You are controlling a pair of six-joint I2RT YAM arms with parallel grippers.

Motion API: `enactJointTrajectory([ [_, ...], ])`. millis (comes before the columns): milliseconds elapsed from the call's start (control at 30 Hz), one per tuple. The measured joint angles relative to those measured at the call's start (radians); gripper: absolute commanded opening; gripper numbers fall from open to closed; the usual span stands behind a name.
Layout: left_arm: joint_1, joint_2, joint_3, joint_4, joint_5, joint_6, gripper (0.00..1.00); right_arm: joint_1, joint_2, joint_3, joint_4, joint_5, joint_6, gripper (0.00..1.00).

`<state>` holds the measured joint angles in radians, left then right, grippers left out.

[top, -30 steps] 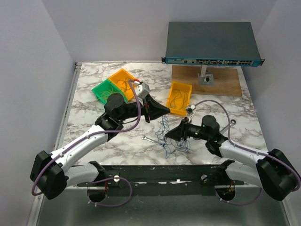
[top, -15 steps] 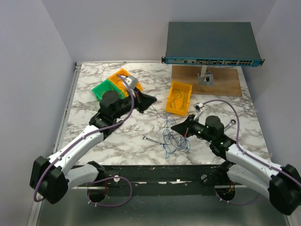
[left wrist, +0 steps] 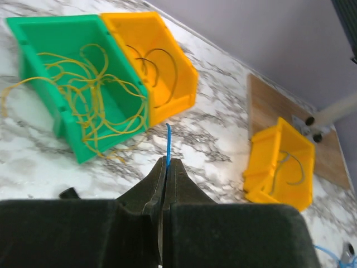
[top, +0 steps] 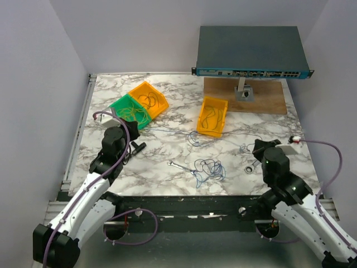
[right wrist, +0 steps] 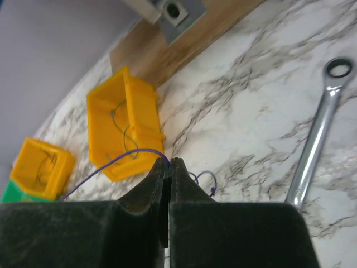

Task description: Untangle the cables

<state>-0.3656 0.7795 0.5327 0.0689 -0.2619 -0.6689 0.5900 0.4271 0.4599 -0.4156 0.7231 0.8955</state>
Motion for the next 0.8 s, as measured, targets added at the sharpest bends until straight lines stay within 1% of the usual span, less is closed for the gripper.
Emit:
enactJointTrajectory([
  [133,0.0,-0.048,-0.045,-0.018,-0.137,-0.026,0.0,0.0,-0.077,0.078,-0.135,0.17,0.075,0.01],
  [200,0.0,-0.067,-0.069,-0.018,-0.18,-0.03,0.0,0.0,-0.101,0.117,-0.17,0.226,0.083,0.01],
  [333,0.0,-0.072,-0.089,-0.026,-0.24,-0.032,0.0,0.0,-0.116,0.179,-0.203,0.296,0.08,0.01],
  [433,0.0,-0.071,-0.09,-0.026,-0.254,-0.03,0.0,0.0,-0.114,0.228,-0.258,0.333,0.099,0.01],
  [667,0.0,-0.058,-0.116,0.085,-0.136,0.043,0.0,-0.001,-0.118,0.24,-0.236,0.306,0.022,0.01],
  [733,0.0,-0.048,-0.116,0.113,-0.066,0.072,0.0,-0.001,-0.117,0.239,-0.217,0.271,-0.013,0.01],
  [800,0.003,-0.022,-0.126,0.214,0.103,0.121,0.0,-0.001,-0.113,0.237,-0.174,0.204,-0.07,0.01],
])
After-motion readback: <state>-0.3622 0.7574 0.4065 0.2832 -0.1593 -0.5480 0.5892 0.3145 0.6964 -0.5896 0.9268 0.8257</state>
